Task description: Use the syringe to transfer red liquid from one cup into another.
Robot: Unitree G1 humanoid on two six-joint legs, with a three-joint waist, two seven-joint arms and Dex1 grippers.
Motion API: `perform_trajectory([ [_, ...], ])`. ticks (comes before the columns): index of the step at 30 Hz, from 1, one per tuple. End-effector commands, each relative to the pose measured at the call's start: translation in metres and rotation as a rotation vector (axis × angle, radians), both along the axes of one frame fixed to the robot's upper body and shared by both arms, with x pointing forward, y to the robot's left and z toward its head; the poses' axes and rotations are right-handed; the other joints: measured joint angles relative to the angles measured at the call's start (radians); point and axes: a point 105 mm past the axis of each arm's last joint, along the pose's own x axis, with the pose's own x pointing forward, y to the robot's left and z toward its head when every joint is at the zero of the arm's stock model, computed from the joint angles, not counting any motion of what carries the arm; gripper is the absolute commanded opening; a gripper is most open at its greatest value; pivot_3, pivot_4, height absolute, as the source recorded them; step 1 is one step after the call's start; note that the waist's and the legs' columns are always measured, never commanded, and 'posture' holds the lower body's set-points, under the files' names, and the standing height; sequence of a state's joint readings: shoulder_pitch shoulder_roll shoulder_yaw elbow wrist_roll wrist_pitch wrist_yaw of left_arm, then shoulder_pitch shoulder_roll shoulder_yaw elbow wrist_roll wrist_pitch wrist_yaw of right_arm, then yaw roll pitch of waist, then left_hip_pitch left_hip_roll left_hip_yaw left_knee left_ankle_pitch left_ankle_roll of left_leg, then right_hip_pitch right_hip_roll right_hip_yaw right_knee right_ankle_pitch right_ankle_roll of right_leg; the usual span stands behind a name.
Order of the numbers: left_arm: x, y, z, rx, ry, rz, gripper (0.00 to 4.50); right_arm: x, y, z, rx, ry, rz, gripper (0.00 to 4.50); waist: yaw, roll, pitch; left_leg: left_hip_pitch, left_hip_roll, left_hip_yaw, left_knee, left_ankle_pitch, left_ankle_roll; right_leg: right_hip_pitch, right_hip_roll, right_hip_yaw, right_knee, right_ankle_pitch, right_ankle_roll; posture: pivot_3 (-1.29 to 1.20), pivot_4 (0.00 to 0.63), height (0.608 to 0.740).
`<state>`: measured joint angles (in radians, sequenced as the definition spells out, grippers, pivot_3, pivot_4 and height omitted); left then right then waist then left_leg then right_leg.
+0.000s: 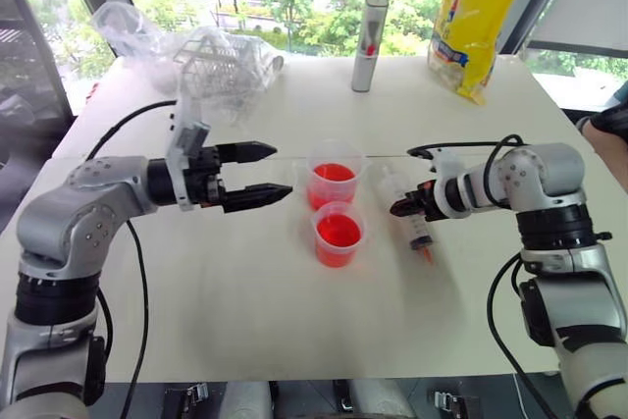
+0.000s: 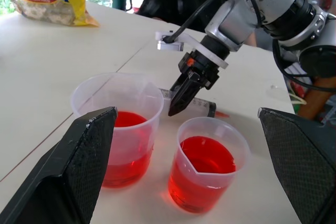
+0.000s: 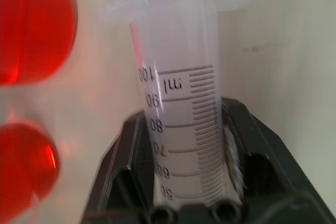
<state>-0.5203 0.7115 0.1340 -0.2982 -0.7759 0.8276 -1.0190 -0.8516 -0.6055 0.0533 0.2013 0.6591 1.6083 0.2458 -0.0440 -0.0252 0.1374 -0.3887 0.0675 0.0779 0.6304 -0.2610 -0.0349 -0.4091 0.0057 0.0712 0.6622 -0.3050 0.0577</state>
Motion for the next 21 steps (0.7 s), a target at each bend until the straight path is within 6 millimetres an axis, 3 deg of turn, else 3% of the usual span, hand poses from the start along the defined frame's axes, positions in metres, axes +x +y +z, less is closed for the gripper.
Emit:
perform_trajectory([
  [1, -0.006, 0.000, 0.010, -0.002, -0.042, -0.008, 4.50, 0.001, -0.003, 0.003, 0.001, -0.017, -0.015, 2.84, 0.001, 0.000, 0.000, 0.000, 0.000, 0.000, 0.000, 0.000, 0.000, 0.000, 0.000, 0.000, 0.000, 0.000, 0.000, 0.00, 0.150, 0.740],
  [4, -0.006, -0.001, 0.009, 0.007, -0.037, -0.012, 4.50, 0.000, -0.002, 0.009, 0.009, -0.040, 0.000, 4.36, 0.000, 0.000, 0.000, 0.000, 0.000, 0.000, 0.000, 0.000, 0.000, 0.001, 0.000, 0.000, 0.000, 0.000, 0.000, 0.00, 0.150, 0.740],
  [5, -0.006, 0.000, 0.008, 0.016, -0.035, -0.010, 4.50, -0.001, -0.001, 0.014, 0.010, -0.061, 0.018, 4.44, 0.000, 0.000, 0.000, 0.000, 0.000, 0.000, 0.000, 0.000, 0.000, 0.000, 0.000, 0.000, 0.000, 0.000, 0.000, 0.00, 0.150, 0.740],
  [11, -0.007, 0.008, 0.001, 0.065, -0.026, 0.017, 4.50, -0.013, -0.009, 0.066, -0.031, -0.267, 0.153, 4.44, 0.001, 0.002, 0.001, 0.000, 0.000, 0.000, -0.001, 0.000, 0.000, -0.001, 0.000, 0.000, -0.001, 0.000, 0.000, 0.00, 0.150, 0.740],
  [17, -0.011, 0.018, 0.000, 0.075, -0.018, 0.049, 4.50, -0.050, -0.006, 0.131, 0.025, -0.531, 0.417, 4.44, -0.001, 0.002, 0.001, 0.000, 0.000, 0.000, -0.002, 0.000, 0.000, 0.000, 0.000, -0.001, -0.003, 0.000, 0.000, 0.00, 0.150, 0.740],
  [21, -0.011, 0.022, -0.001, 0.081, -0.002, 0.071, 4.50, -0.083, -0.003, 0.137, 0.003, -0.597, 0.611, 4.44, 0.002, 0.002, 0.001, 0.001, 0.000, -0.001, -0.003, 0.000, 0.000, 0.001, 0.000, -0.001, -0.005, 0.000, 0.000, 0.00, 0.150, 0.740],
])
